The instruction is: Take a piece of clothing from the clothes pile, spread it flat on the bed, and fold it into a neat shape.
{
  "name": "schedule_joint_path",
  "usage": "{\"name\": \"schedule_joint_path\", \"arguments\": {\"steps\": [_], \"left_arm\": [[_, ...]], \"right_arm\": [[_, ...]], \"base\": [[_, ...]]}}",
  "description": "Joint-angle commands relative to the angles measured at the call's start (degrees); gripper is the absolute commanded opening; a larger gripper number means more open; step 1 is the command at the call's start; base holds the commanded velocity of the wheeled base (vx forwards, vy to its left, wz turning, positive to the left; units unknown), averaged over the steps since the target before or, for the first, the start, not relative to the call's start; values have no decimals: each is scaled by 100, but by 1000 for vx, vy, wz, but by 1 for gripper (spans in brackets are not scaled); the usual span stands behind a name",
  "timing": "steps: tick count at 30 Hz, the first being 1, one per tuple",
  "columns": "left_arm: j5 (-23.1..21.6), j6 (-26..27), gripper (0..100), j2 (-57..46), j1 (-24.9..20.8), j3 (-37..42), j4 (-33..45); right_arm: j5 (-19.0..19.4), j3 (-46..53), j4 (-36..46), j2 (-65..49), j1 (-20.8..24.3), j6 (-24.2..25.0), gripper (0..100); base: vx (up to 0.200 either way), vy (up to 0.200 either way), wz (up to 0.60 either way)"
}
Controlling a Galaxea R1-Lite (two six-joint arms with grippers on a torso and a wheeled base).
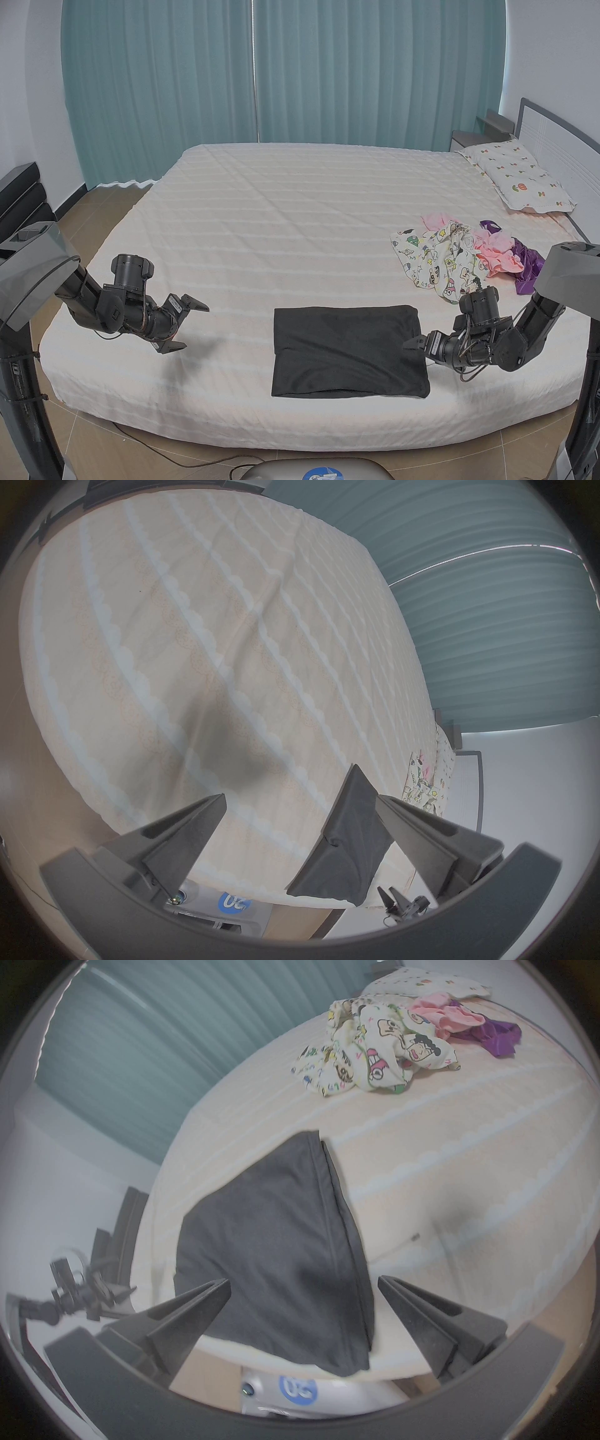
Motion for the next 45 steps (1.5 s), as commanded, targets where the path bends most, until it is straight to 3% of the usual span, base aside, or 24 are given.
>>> {"name": "schedule_joint_path", "arguments": {"steps": [1,6,19,20,45], "left_arm": [[-8,26,100,-10,-6,14,-3],[10,17,100,-1,-6,-3,-3],[36,9,100,-1,-6,6,-3],[45,9,100,-1,-6,6,-3],[45,0,100,-1,-6,-3,-3]], "right_arm": [[-38,-610,-8,423,-92,310,100],[-222,-1067,-25,713,-206,424,100],[-433,-1612,-412,1319,-163,591,100],[-442,-1630,-412,1328,-154,591,0],[-653,-1665,-509,1284,-409,881,0]], "base": [[200,0,0],[200,0,0],[0,0,0],[0,0,0],[0,0,0]]}}
